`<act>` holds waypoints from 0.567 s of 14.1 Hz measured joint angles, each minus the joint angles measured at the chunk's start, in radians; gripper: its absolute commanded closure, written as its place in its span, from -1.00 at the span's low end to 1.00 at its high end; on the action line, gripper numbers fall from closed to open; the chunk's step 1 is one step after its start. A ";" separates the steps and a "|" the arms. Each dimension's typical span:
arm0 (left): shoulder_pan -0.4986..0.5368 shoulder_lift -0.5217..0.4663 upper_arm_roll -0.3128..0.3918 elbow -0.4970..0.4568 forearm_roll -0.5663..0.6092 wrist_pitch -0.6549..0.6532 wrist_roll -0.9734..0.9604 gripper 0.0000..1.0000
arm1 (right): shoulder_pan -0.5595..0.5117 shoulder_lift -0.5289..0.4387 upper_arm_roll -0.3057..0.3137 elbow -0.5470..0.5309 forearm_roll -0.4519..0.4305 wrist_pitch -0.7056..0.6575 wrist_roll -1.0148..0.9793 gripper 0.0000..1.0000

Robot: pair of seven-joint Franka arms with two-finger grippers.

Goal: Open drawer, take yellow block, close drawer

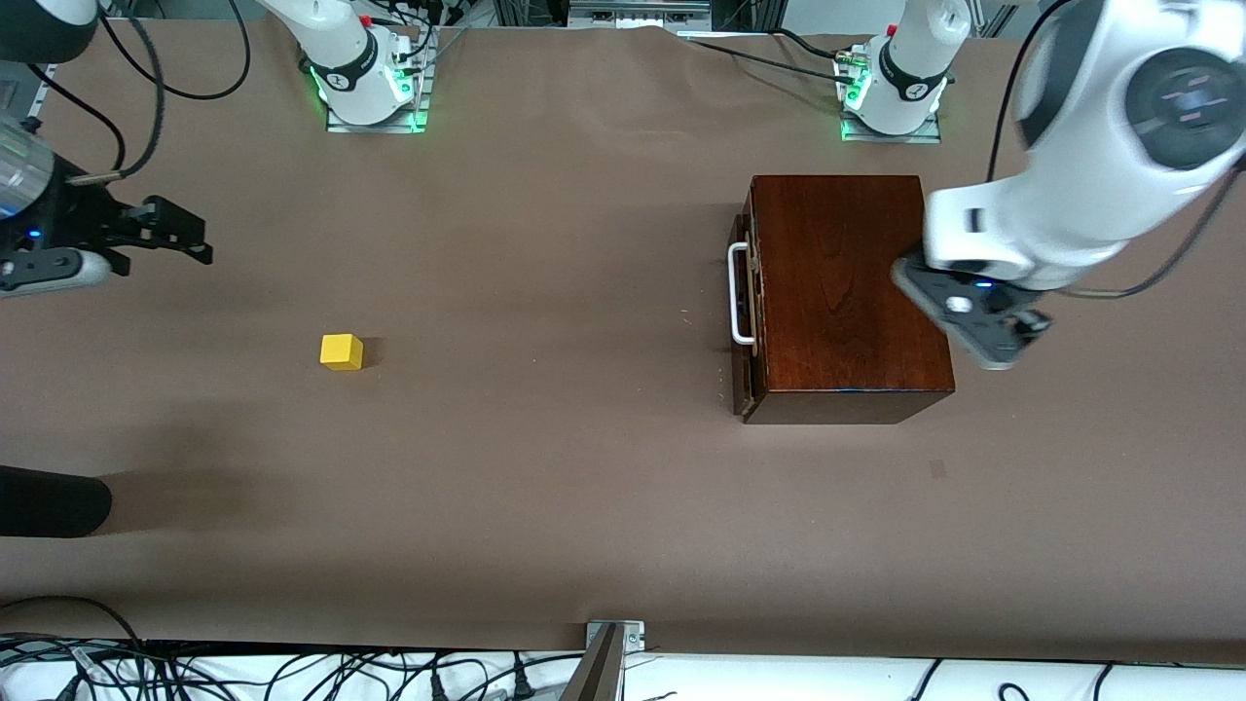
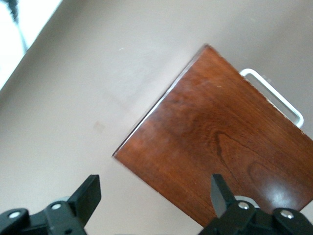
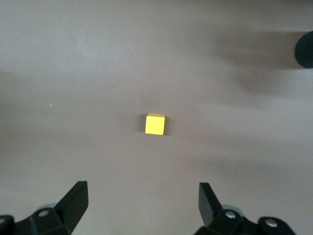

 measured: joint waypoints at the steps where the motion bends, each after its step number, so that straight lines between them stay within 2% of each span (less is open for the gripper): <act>1: 0.020 -0.021 0.000 -0.014 -0.003 0.000 -0.052 -1.00 | 0.000 0.000 -0.001 0.004 0.000 -0.001 0.000 -1.00; 4: 0.100 -0.104 -0.001 -0.089 -0.054 0.028 -0.138 -1.00 | 0.002 0.001 0.001 0.007 -0.006 -0.003 0.000 -1.00; 6: 0.159 -0.177 0.000 -0.176 -0.095 0.065 -0.174 -1.00 | 0.002 0.003 0.001 0.008 -0.009 -0.003 0.000 -1.00; 8: 0.194 -0.242 0.000 -0.252 -0.105 0.083 -0.289 -1.00 | 0.002 0.005 0.001 0.009 -0.009 -0.003 0.000 -1.00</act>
